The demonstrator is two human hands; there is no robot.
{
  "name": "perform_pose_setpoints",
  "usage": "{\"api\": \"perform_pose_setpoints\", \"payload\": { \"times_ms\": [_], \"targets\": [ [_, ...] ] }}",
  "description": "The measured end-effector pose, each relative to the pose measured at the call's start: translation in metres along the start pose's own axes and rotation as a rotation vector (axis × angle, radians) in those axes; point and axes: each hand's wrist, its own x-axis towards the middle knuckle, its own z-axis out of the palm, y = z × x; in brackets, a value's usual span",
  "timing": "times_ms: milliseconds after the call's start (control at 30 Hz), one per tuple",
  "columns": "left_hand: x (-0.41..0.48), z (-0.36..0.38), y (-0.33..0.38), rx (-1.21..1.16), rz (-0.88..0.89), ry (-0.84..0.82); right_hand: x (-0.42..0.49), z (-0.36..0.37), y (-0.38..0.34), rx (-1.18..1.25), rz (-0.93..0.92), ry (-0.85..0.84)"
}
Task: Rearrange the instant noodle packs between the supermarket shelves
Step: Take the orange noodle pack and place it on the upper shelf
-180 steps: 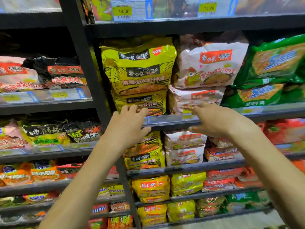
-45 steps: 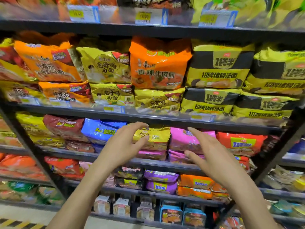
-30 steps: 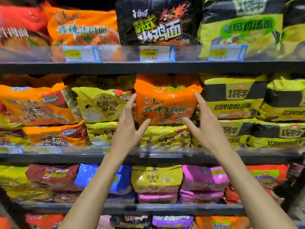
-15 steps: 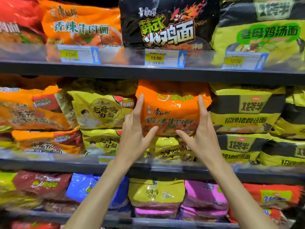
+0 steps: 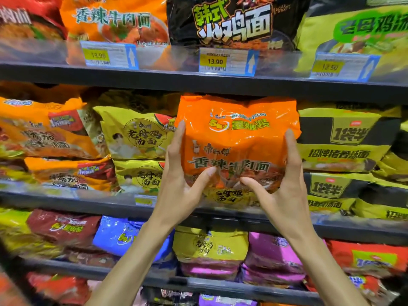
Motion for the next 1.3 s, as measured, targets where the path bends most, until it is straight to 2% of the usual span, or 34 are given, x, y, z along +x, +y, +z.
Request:
{"api": "perform_pose_setpoints", "payload": {
  "times_ms": [233, 500, 667, 833, 1300],
  "targets": [
    [0.000, -0.008, 0.008, -0.015, -0.030, -0.089, 0.006, -0.011, -0.015, -0.027, 0.006, -0.044],
    [-0.031, -0.030, 0.037, -0.092, -0.046, -0.081, -0.022, -0.033, -0.063, -0.052, 0.049, -0.055],
    [-0.047, -0.034, 0.050, -0.175, -0.119, -0.122, -0.038, -0.050, -0.089, -0.096, 0.128, -0.098],
    [-0.053, -0.051, 0.074, -0.254, -0.125, -0.100, -0.039, -0.064, -0.120, -0.094, 0.118, -0.104],
    [-0.126, -0.133, 0.135, -0.128, -0.242, -0.179, -0.115, -0.072, -0.202, -0.125, 0.234, -0.176]
  ]
}}
